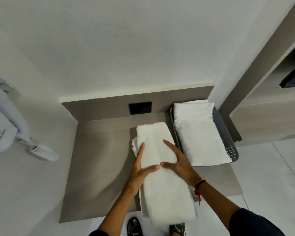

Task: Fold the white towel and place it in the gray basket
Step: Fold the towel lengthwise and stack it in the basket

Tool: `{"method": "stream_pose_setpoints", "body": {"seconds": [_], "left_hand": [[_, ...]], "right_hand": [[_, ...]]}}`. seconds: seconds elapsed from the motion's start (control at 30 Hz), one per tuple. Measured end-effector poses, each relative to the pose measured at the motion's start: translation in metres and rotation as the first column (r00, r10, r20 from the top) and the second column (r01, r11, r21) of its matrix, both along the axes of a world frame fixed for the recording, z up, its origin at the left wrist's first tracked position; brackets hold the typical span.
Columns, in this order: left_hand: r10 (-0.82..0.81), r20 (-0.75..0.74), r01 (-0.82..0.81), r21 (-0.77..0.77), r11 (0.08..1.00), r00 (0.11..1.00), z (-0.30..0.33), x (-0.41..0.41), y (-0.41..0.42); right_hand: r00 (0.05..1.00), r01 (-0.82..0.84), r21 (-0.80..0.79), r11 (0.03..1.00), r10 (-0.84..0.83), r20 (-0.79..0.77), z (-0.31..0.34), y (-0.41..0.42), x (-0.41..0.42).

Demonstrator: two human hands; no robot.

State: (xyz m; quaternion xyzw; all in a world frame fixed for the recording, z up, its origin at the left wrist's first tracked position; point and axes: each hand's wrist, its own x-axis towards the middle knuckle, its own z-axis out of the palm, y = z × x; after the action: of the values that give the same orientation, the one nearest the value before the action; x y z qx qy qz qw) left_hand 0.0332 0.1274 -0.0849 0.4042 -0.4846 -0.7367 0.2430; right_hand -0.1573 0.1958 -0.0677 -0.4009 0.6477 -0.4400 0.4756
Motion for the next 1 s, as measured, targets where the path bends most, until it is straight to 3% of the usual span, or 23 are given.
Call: {"method": "stream_pose_setpoints", "body": {"seconds": [0.2, 0.33, 0.43, 0.57, 0.63, 0.67, 0.77, 0.83, 1.0], "left_hand": [[-0.035, -0.11, 0.026, -0.075, 0.997, 0.993, 0.049, -0.101, -0.015], [-0.098, -0.127, 0.088, -0.084, 0.993, 0.987, 0.051, -0.173, -0.019], [-0.147, -0.033, 0.142, -0.136, 0.981, 0.989, 0.038, -0.214, -0.022], [-0.145, 0.258, 0.209, -0.243, 0.947, 0.955, 0.018, -0.238, -0.022], [-0.116, 0.469, 0.285, -0.308, 0.908, 0.875, 0.009, -0.242, -0.019], [-0.07, 0.569, 0.327, -0.363, 0.873, 0.819, 0.006, -0.244, -0.018], [0.234, 0.685, 0.437, -0.652, 0.619, 0.69, 0.002, -0.253, -0.017], [0.308, 0.697, 0.528, -0.702, 0.477, 0.648, -0.001, -0.257, -0.02], [0.068, 0.791, 0.609, -0.519, 0.6, 0.607, -0.011, -0.26, -0.022]], "right_hand": [[0.988, 0.066, -0.103, 0.992, -0.08, -0.135, 0.054, -0.008, -0.101], [0.987, 0.135, -0.083, 0.987, -0.141, -0.075, 0.051, -0.006, -0.169], [0.983, 0.16, -0.057, 0.985, -0.164, -0.083, 0.031, -0.006, -0.205], [0.932, 0.089, 0.023, 0.996, -0.075, -0.355, -0.003, -0.01, -0.225], [0.866, 0.072, 0.086, 0.994, -0.02, -0.499, -0.009, -0.013, -0.225], [0.789, 0.081, 0.101, 0.992, -0.002, -0.614, -0.008, -0.015, -0.226], [0.373, -0.019, 0.03, 0.999, 0.034, -0.927, -0.01, -0.018, -0.23], [0.308, -0.13, 0.056, 0.99, 0.094, -0.947, -0.015, -0.02, -0.233], [0.315, -0.125, 0.197, 0.972, 0.227, -0.921, -0.025, -0.021, -0.231]]}}
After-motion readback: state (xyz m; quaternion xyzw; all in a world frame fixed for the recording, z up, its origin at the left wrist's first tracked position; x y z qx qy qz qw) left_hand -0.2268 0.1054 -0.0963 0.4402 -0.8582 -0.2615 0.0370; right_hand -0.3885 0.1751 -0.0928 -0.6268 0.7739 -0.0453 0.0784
